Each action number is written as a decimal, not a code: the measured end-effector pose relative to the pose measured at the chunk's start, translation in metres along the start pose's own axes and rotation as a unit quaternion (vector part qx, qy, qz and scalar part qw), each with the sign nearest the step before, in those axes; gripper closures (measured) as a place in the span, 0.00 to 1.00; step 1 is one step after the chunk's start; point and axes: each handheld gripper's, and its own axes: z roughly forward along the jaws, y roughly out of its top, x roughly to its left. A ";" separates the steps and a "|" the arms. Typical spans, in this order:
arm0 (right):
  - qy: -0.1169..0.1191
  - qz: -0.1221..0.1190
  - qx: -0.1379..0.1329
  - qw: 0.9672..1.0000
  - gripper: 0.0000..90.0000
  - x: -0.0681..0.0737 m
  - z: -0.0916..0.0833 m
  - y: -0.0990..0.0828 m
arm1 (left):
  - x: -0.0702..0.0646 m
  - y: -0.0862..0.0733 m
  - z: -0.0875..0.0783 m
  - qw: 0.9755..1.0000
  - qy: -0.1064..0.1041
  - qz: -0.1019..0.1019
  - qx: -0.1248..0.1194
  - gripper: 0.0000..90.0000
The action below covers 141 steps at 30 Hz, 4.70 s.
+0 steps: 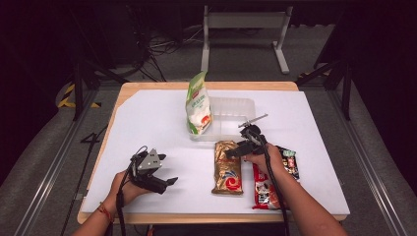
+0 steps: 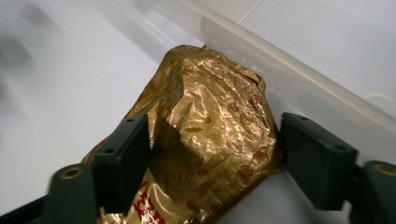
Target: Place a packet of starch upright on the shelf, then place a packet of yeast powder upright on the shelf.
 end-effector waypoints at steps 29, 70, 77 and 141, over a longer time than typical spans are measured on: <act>0.055 -0.067 -0.128 0.988 0.96 0.026 -0.060 -0.021 | 0.007 -0.003 -0.008 0.999 0.021 -0.019 -0.016 0.14; 0.047 -0.108 -0.263 0.958 1.00 0.049 -0.131 -0.022 | 0.016 -0.013 -0.020 0.998 0.028 -0.041 -0.047 0.15; 0.039 -0.106 -0.277 0.954 1.00 0.050 -0.129 -0.014 | 0.016 -0.012 -0.019 0.998 0.029 -0.043 -0.044 0.14; -0.157 0.014 -0.336 0.928 0.99 0.037 -0.079 0.137 | 0.013 -0.013 -0.020 0.998 0.030 -0.039 -0.045 0.15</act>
